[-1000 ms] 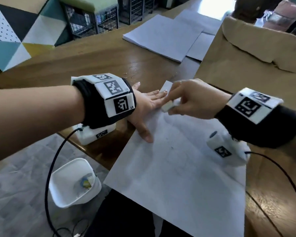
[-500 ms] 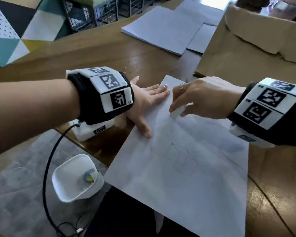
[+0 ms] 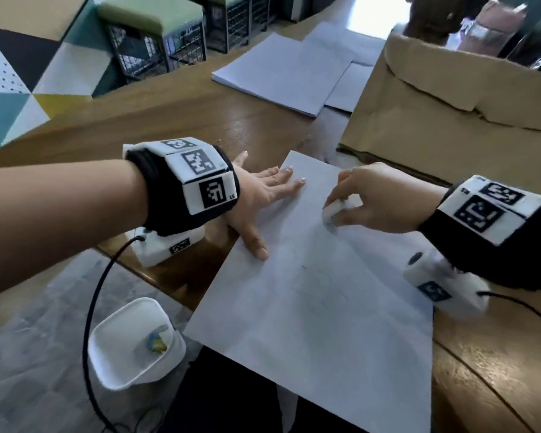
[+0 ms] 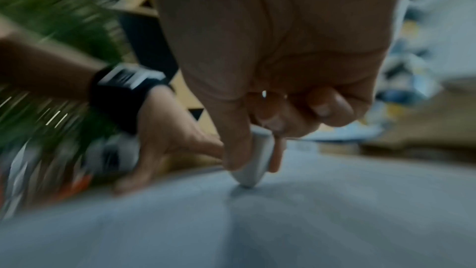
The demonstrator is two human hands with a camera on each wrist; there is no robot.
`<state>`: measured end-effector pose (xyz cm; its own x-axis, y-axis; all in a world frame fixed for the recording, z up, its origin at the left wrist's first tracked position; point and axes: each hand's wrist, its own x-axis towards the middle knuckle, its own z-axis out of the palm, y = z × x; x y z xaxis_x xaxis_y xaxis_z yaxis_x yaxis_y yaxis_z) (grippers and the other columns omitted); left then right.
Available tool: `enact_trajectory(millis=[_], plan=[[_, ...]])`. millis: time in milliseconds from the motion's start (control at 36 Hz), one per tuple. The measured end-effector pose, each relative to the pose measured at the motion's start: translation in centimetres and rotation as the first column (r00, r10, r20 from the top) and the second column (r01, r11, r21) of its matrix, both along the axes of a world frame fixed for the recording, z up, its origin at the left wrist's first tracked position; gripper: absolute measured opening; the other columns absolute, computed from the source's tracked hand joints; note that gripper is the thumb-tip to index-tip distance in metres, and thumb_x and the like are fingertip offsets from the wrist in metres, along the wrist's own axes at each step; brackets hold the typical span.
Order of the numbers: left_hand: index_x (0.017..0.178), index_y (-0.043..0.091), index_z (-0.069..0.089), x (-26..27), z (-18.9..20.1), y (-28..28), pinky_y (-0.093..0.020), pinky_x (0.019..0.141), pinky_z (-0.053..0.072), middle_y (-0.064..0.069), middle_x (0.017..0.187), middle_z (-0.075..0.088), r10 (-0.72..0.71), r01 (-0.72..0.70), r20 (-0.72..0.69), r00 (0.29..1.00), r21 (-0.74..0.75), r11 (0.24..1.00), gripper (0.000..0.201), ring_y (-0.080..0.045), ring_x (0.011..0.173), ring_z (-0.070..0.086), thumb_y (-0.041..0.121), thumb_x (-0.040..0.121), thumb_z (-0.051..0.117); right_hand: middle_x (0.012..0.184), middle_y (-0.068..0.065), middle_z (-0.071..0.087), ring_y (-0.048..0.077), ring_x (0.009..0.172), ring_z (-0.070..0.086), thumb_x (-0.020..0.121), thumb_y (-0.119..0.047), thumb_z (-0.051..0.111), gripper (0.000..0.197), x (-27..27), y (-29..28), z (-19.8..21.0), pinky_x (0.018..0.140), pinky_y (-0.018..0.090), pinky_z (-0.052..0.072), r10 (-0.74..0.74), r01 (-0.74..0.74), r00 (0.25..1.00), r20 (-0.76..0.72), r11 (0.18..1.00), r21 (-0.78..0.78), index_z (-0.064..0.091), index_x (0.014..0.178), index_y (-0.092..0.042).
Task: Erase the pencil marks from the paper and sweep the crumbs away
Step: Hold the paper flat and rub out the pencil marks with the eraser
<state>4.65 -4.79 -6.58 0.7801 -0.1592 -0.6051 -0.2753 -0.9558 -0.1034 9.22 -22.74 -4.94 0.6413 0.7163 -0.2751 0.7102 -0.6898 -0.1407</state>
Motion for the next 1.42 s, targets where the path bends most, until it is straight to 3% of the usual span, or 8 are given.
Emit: enact_trajectory(millis=[139,278,583,750,944,1111,1278,1417], plan=[[0.149,0.019,-0.015,0.3,0.3,-0.8,-0.049,0.118,-0.01,0.002,0.156,-0.025,-0.022,0.021,-0.007,1.0,-0.081,0.997,0.128,-0.012,0.144,-0.023,0.06,0.065,0.071,0.055,0.0,0.064,0.008,0.044,0.054,0.08,-0.019,0.071,0.013,0.6,-0.5,-1.3,0.049,0.017,0.046,-0.339,0.519,0.783,-0.521,0.818,0.247,0.072,0.083,-0.007],[0.149,0.021,-0.015,0.3,-0.5,-0.9,-0.044,0.12,-0.003,0.007,0.158,-0.017,0.022,-0.018,0.026,0.999,-0.146,0.989,0.126,-0.011,0.147,-0.007,0.065,0.064,0.067,0.071,0.009,0.06,0.009,0.049,0.059,0.081,-0.002,0.067,0.012,0.6,0.6,-1.9,0.049,0.014,0.051,-0.274,0.807,0.463,-0.843,0.525,0.272,0.066,0.092,0.002],[0.146,0.016,-0.024,0.0,-0.7,-1.4,-0.054,0.116,-0.006,0.0,0.156,-0.026,-0.016,0.018,0.018,1.0,-0.106,0.994,0.131,-0.011,0.144,-0.02,0.065,0.065,0.067,0.057,0.007,0.049,0.007,0.036,0.037,0.071,-0.021,0.078,0.024,-4.7,0.5,-2.7,0.038,0.016,0.03,-0.279,0.499,0.703,-0.654,0.849,0.174,0.073,0.084,-0.002],[0.146,0.021,-0.025,-0.1,-0.4,-1.7,-0.057,0.115,-0.007,-0.002,0.156,-0.025,-0.011,0.012,0.007,1.0,-0.092,0.996,0.131,-0.012,0.145,-0.017,0.063,0.065,0.068,0.043,-0.01,0.048,0.003,0.028,0.034,0.074,-0.02,0.077,0.023,-0.7,1.0,-2.0,0.032,0.01,0.027,-0.455,0.668,0.727,-0.514,0.644,0.373,0.074,0.087,-0.002],[0.145,0.02,-0.028,0.0,-0.3,-2.0,-0.058,0.114,-0.007,-0.002,0.155,-0.028,-0.005,0.005,-0.003,1.0,-0.06,0.998,0.133,-0.013,0.145,-0.02,0.066,0.064,0.067,0.054,-0.005,0.051,0.003,0.047,0.041,0.074,-0.033,0.076,0.019,-4.4,1.0,-2.3,0.048,0.017,0.034,-0.335,0.469,0.837,-0.432,0.846,0.252,0.074,0.073,-0.014],[0.144,0.021,-0.028,0.0,-0.3,-2.0,-0.058,0.114,-0.007,-0.001,0.155,-0.027,-0.002,0.001,-0.01,1.0,-0.065,0.998,0.132,-0.013,0.145,-0.019,0.063,0.065,0.069,0.055,-0.006,0.054,0.003,0.044,0.045,0.075,-0.025,0.075,0.015,-0.9,1.2,-1.5,0.035,0.007,0.03,-0.502,0.672,0.729,-0.465,0.654,0.347,0.074,0.078,-0.011],[0.144,0.021,-0.028,-0.1,-0.1,-1.9,-0.057,0.114,-0.007,0.0,0.155,-0.028,0.008,-0.009,-0.013,1.0,-0.073,0.997,0.132,-0.013,0.144,-0.02,0.064,0.064,0.068,0.063,0.003,0.055,0.009,0.058,0.044,0.073,-0.031,0.076,0.025,-4.4,0.6,-2.6,0.056,0.023,0.036,-0.369,0.515,0.814,-0.448,0.815,0.265,0.074,0.077,-0.007],[0.145,0.019,-0.027,0.0,-0.4,-1.8,-0.06,0.114,-0.005,0.0,0.155,-0.027,0.002,-0.002,-0.005,1.0,-0.068,0.998,0.132,-0.013,0.145,-0.018,0.065,0.064,0.067,0.05,-0.009,0.051,0.001,0.041,0.045,0.073,-0.028,0.077,0.017,-1.8,1.0,-1.6,0.035,0.007,0.03,-0.472,0.634,0.749,-0.465,0.714,0.296,0.075,0.08,-0.013]])
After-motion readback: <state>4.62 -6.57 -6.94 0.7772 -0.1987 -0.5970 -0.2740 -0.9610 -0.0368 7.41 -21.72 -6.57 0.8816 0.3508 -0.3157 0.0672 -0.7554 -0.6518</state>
